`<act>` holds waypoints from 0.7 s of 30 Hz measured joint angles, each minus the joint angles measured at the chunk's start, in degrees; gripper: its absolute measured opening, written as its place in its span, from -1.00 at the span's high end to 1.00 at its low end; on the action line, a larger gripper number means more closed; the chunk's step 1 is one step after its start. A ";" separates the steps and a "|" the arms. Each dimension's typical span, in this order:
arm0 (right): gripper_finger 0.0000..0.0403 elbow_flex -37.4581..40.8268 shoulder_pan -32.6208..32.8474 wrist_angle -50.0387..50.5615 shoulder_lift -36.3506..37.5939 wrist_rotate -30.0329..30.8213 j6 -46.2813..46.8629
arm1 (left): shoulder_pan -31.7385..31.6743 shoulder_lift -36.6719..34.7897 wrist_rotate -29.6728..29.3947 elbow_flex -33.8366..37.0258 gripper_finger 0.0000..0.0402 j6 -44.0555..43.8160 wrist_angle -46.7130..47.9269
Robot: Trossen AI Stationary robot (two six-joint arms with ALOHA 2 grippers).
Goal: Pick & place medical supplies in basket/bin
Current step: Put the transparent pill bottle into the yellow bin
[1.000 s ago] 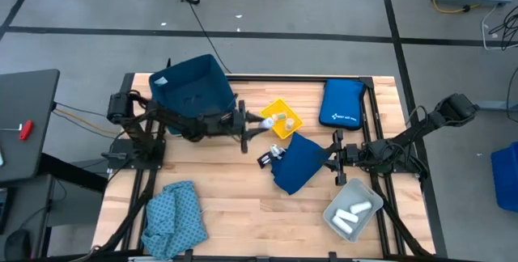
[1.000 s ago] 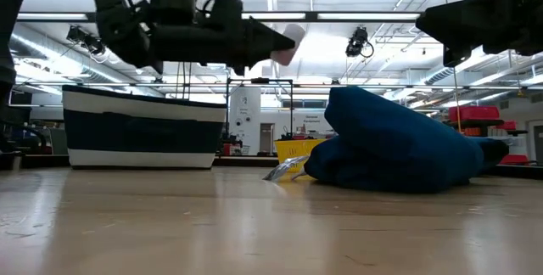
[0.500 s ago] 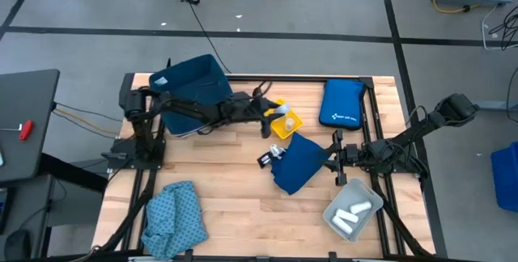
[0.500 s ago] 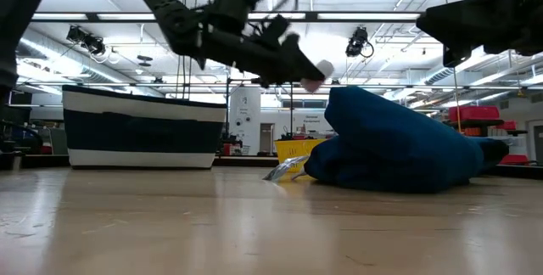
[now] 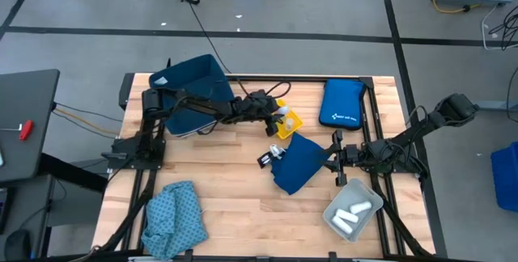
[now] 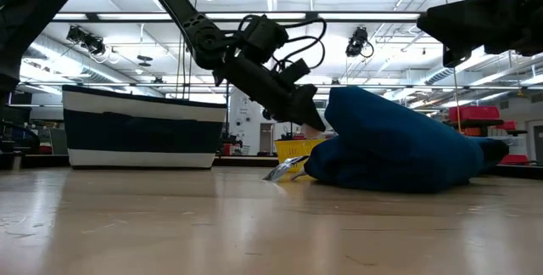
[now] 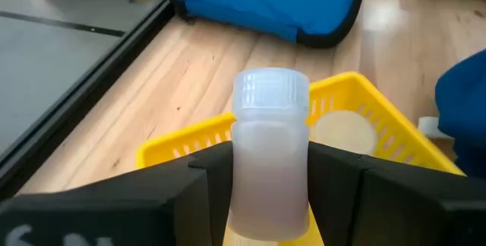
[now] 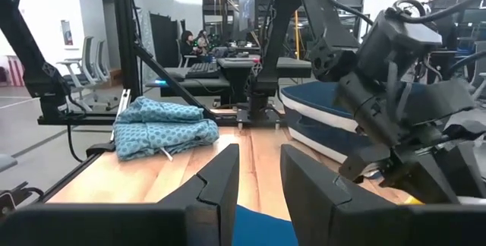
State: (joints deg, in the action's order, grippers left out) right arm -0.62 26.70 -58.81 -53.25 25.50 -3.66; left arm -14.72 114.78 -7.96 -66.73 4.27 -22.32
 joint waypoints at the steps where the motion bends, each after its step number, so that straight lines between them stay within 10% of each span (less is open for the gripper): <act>1: 0.48 0.00 0.01 0.04 0.02 0.00 0.00 | 0.00 0.00 -0.10 0.00 0.32 0.00 0.34; 21: 0.48 0.00 0.02 0.22 0.02 0.02 -0.06 | -0.72 -0.02 0.67 0.04 0.31 -0.67 6.64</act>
State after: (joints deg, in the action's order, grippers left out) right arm -0.62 26.72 -58.59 -53.23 25.52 -3.72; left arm -15.44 114.76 -7.29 -66.70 3.60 -15.68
